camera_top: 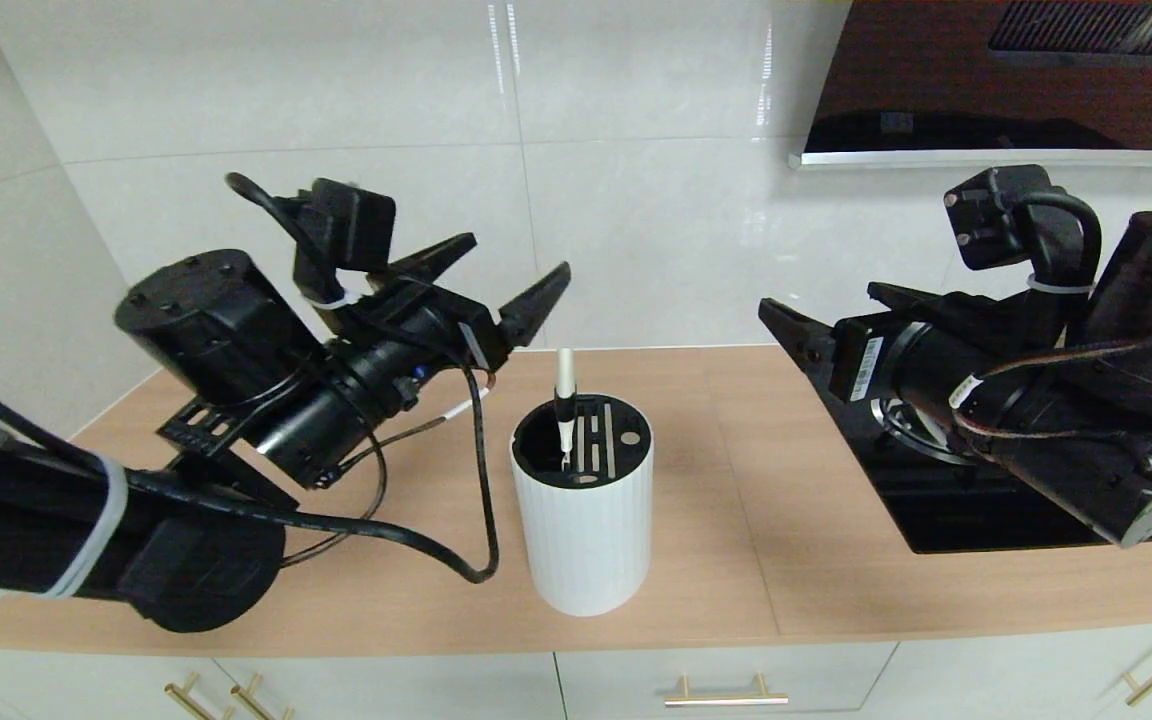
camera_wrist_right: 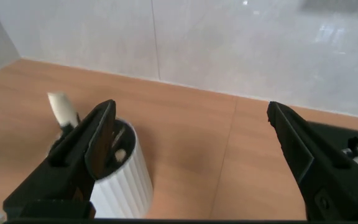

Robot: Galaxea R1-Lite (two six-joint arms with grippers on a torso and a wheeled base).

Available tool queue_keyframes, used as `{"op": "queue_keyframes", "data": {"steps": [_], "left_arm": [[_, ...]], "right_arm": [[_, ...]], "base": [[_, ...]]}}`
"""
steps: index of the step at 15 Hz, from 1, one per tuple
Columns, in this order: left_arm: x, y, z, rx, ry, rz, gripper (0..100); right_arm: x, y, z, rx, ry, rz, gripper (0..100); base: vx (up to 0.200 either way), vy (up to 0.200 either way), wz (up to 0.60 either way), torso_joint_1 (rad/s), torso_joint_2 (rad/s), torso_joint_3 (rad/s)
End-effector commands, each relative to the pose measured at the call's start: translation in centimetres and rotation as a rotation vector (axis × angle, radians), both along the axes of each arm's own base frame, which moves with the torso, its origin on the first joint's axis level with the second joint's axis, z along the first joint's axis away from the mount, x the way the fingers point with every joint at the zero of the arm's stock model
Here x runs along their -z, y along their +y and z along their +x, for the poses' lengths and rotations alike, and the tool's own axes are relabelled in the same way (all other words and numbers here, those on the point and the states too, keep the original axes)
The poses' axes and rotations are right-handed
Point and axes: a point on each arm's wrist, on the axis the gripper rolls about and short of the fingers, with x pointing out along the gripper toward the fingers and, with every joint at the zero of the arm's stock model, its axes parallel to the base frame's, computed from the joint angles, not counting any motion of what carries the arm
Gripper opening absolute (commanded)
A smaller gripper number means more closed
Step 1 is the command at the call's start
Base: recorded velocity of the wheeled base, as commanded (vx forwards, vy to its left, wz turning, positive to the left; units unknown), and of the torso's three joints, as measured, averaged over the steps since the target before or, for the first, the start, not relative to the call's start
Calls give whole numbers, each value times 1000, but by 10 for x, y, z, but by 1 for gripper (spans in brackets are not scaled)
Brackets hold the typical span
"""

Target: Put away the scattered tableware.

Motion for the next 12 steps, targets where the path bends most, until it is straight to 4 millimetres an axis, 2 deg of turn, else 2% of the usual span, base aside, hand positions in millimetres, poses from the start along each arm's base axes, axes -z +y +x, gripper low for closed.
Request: {"op": "queue_keyframes", "data": {"steps": [1,3,4,5,6,7,9,11,12], "left_arm": [[-24,34,-26,-93,-58,-36,100],[-19,59,-54,-179,-29,-37,100],[-18,74,-68,-239,-26,-42,100],[-17,77,-72,-251,-21,-41,100],[-11,98,-97,-319,-13,-38,100],[-9,101,-102,-329,-12,-37,100],[-7,117,-148,-378,-34,-44,100],[8,122,-185,-389,37,-21,100],[15,124,-201,-388,77,-11,100]], "right_arm": [[3,-7,-2,16,7,-8,100],[8,-15,-8,39,19,-14,100],[8,-30,-20,77,2,1,100],[7,-34,-24,86,-5,7,100],[8,-61,-49,124,-39,33,100],[10,-66,-56,127,-41,34,100],[43,-115,-123,197,-57,13,100],[66,-149,-151,391,-74,11,100],[71,-157,-165,437,-99,19,100]], "base": [[0,0,0,0,0,0],[0,0,0,0,0,0],[0,0,0,0,0,0],[0,0,0,0,0,0],[0,0,0,0,0,0],[0,0,0,0,0,0],[0,0,0,0,0,0],[0,0,0,0,0,0],[0,0,0,0,0,0]]}}
